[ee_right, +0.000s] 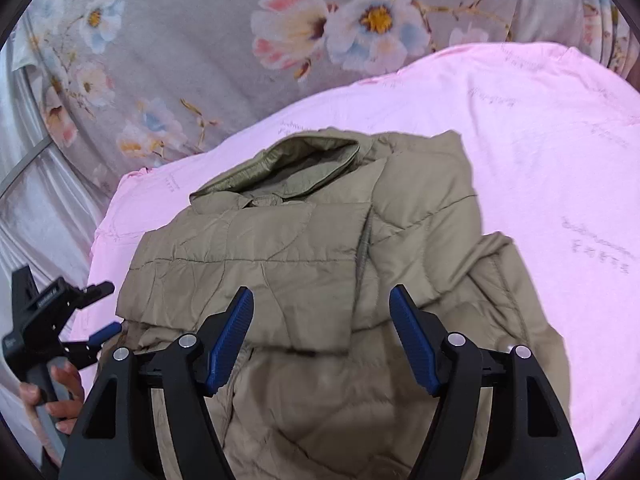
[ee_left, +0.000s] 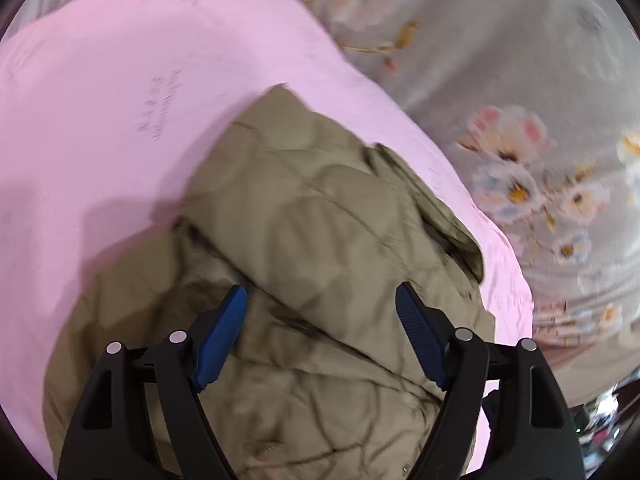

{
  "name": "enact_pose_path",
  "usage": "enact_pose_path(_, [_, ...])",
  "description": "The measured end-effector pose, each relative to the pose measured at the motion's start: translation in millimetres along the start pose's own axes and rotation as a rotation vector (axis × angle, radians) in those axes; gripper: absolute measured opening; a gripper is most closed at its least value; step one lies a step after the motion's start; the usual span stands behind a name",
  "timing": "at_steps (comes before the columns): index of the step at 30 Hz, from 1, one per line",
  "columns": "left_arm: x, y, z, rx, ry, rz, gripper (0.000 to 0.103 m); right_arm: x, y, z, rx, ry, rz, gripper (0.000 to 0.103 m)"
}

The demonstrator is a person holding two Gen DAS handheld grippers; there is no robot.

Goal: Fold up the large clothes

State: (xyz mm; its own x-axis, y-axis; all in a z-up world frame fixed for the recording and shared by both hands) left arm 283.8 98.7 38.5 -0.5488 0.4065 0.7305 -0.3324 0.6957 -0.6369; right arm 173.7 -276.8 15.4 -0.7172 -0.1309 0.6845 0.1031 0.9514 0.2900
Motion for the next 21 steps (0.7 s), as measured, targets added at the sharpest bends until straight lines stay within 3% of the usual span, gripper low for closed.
enact_pose_path(7, [-17,30,-30,0.155,0.025,0.052,0.074,-43,-17,-1,-0.105,0.076,0.007,0.069])
enact_pose_path(9, [-19,29,-35,0.167,0.014,0.053,0.073,-46,-12,1,-0.072,0.083,0.024,0.051])
enact_pose_path(10, [-18,28,-38,0.176,0.006,0.049,0.066,-47,-9,1,-0.049,0.090,0.027,0.026])
enact_pose_path(11, [-17,27,-41,0.186,-0.003,0.044,0.063,-49,-6,0,-0.030,0.102,0.022,0.015])
enact_pose_path(13, [-15,24,-48,0.191,-0.018,0.023,0.032,-44,-5,-6,-0.022,0.087,0.025,0.004])
enact_pose_path(16, [-10,16,-56,0.147,-0.025,0.005,0.009,-15,-3,-25,-0.013,-0.011,-0.002,0.002])
enact_pose_path(19, [-1,2,-50,0.048,-0.070,-0.038,0.007,10,2,-35,0.033,-0.078,0.025,0.001])
enact_pose_path(21, [-2,-5,-38,-0.043,-0.101,-0.108,0.006,8,5,-29,0.080,-0.057,0.088,0.001])
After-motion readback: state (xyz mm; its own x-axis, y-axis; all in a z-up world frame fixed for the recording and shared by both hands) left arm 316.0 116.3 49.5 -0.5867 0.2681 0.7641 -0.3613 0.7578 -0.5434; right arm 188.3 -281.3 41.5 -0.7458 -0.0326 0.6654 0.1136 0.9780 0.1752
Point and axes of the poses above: each gripper's, at about its wrist camera, not at the fingertips, and x roughly against the way its jaws point, y to its left, z to its underside, the point moved 3 cm from there along -x, roughly the way its jaws point, and after that the axes turned 13 degrees about x, right-handed, at the moved point
